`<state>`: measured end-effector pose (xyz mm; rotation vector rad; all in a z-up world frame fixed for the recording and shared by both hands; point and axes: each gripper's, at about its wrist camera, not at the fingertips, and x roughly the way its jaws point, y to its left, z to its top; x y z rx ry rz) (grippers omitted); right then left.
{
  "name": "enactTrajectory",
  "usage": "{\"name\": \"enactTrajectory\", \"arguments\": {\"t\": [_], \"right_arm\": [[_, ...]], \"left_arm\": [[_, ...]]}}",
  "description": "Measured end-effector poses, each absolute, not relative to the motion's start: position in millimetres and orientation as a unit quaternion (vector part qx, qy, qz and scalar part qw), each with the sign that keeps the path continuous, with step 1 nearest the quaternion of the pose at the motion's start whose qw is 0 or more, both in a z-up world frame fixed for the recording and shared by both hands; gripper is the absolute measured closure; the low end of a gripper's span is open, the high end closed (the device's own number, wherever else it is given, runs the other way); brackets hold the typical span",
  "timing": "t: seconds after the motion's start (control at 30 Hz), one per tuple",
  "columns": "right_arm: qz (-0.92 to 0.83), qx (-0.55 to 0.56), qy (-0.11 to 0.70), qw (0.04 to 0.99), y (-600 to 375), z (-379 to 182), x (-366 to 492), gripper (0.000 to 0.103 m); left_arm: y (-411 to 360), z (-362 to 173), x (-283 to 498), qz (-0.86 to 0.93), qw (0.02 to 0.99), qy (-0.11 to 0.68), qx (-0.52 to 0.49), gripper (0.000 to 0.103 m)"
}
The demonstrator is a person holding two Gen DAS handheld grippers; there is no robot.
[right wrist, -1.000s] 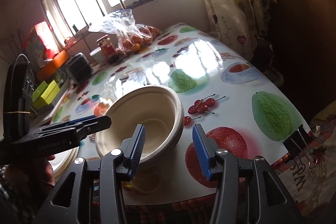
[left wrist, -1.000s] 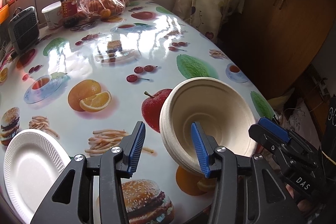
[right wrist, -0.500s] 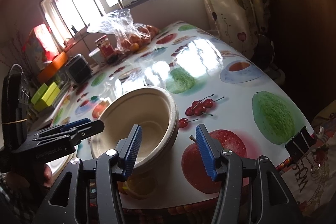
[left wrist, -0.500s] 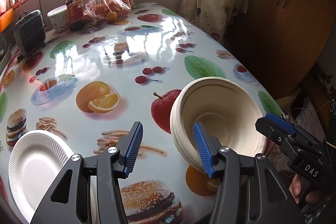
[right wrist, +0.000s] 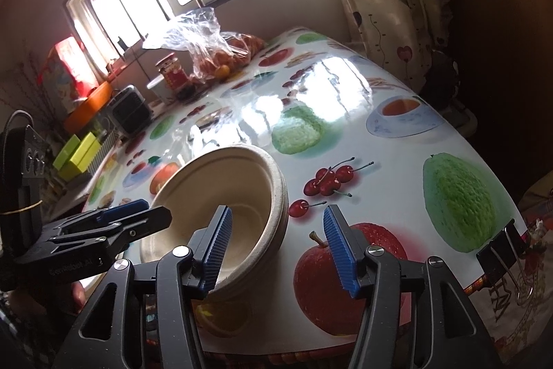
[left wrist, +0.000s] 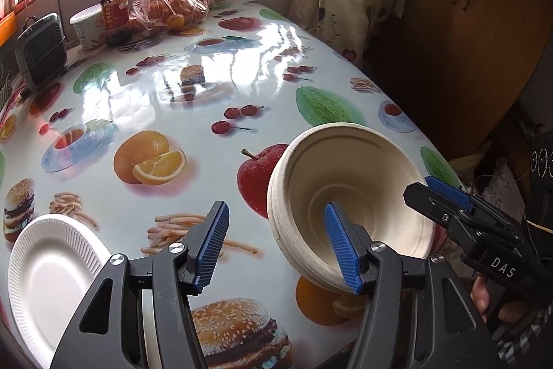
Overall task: Organize plates and bowls
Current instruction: 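Close both grippers on the rim of the nested beige bowl stack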
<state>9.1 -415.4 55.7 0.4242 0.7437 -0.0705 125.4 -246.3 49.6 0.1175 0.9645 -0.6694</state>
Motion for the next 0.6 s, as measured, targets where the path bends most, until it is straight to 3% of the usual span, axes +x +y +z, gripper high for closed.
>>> {"name": "enactTrajectory", "arguments": {"t": [0.6], "right_arm": [[-0.02, 0.201, 0.374, 0.905, -414.8, 50.1, 13.3, 0.048]], "left_arm": [[-242.5, 40.8, 133.2, -0.306, 0.826, 0.473, 0.032, 0.044]]}}
